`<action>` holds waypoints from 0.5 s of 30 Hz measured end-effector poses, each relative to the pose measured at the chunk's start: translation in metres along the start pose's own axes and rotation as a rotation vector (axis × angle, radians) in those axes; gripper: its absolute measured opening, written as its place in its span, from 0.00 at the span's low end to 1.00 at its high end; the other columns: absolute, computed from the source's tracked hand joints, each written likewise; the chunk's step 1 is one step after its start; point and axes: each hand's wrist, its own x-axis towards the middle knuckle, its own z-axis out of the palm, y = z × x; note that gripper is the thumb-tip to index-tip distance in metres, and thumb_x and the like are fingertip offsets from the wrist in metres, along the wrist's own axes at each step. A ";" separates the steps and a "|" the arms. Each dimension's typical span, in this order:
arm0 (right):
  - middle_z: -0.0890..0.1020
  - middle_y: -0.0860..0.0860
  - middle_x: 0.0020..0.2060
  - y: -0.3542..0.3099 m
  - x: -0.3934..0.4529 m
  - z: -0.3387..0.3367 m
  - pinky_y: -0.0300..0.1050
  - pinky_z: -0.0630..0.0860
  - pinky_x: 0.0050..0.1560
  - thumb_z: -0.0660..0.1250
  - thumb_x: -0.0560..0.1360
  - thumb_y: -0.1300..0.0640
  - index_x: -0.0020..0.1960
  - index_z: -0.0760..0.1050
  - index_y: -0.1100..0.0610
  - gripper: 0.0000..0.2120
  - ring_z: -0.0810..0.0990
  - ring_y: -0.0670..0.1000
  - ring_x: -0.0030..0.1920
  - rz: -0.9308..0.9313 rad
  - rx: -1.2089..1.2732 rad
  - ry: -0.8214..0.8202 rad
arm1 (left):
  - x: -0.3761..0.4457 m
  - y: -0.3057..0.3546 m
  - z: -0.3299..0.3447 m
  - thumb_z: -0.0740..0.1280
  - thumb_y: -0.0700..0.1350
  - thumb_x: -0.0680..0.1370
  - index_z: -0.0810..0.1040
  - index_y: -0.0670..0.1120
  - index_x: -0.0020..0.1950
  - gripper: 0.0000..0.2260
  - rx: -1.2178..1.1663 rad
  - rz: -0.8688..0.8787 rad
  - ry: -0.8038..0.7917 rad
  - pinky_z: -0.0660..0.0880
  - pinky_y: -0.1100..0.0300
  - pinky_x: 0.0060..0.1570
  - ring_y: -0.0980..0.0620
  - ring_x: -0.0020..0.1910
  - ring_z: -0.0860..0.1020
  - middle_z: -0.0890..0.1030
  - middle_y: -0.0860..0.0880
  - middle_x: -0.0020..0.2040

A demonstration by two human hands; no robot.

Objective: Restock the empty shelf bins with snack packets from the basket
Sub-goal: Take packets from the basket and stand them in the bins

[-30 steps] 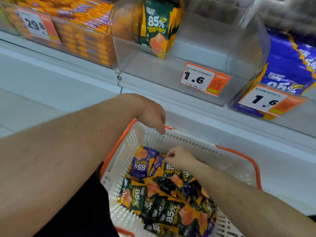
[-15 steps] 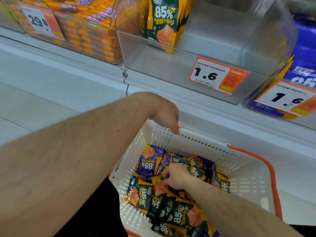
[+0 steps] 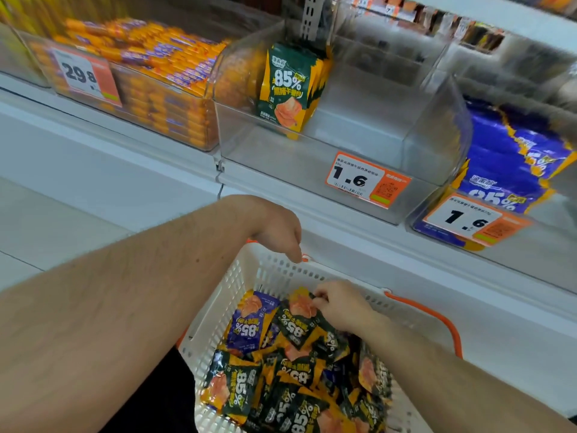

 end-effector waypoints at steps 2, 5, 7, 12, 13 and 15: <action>0.77 0.49 0.37 -0.004 0.003 -0.022 0.44 0.69 0.40 0.65 0.79 0.55 0.41 0.75 0.56 0.09 0.76 0.52 0.40 -0.014 0.078 0.065 | -0.001 -0.006 -0.003 0.64 0.59 0.79 0.72 0.45 0.70 0.25 0.001 -0.023 0.015 0.70 0.54 0.62 0.47 0.59 0.74 0.75 0.50 0.64; 0.81 0.52 0.39 -0.012 0.002 -0.057 0.46 0.73 0.47 0.66 0.79 0.59 0.41 0.76 0.55 0.07 0.78 0.52 0.42 -0.008 0.354 0.172 | -0.007 -0.021 -0.011 0.66 0.65 0.74 0.69 0.43 0.72 0.34 -0.014 -0.154 0.037 0.71 0.55 0.57 0.47 0.58 0.74 0.74 0.47 0.66; 0.81 0.55 0.39 -0.021 -0.005 -0.074 0.50 0.75 0.47 0.66 0.79 0.65 0.42 0.76 0.58 0.07 0.78 0.54 0.41 0.006 0.714 0.230 | -0.012 -0.033 -0.016 0.68 0.66 0.73 0.70 0.40 0.70 0.36 -0.050 -0.224 0.039 0.73 0.55 0.53 0.46 0.54 0.75 0.74 0.43 0.68; 0.84 0.58 0.42 -0.046 -0.021 -0.094 0.49 0.81 0.40 0.60 0.80 0.69 0.46 0.75 0.63 0.06 0.84 0.55 0.39 0.004 1.321 0.120 | -0.017 -0.052 -0.018 0.73 0.58 0.73 0.76 0.46 0.60 0.23 -0.484 -0.153 0.090 0.78 0.48 0.53 0.51 0.53 0.80 0.80 0.49 0.58; 0.84 0.58 0.42 -0.051 -0.024 -0.096 0.49 0.81 0.39 0.60 0.80 0.69 0.47 0.74 0.64 0.05 0.85 0.56 0.38 0.008 1.373 0.090 | -0.018 -0.053 -0.017 0.73 0.55 0.73 0.75 0.47 0.57 0.18 -0.562 -0.127 0.143 0.78 0.49 0.53 0.53 0.52 0.79 0.80 0.51 0.55; 0.84 0.58 0.41 -0.058 -0.030 -0.100 0.49 0.82 0.40 0.62 0.78 0.70 0.49 0.74 0.64 0.04 0.85 0.56 0.38 0.025 1.369 0.023 | -0.016 -0.055 -0.017 0.74 0.49 0.74 0.76 0.47 0.53 0.13 -0.674 -0.080 0.241 0.80 0.54 0.47 0.52 0.50 0.79 0.80 0.50 0.52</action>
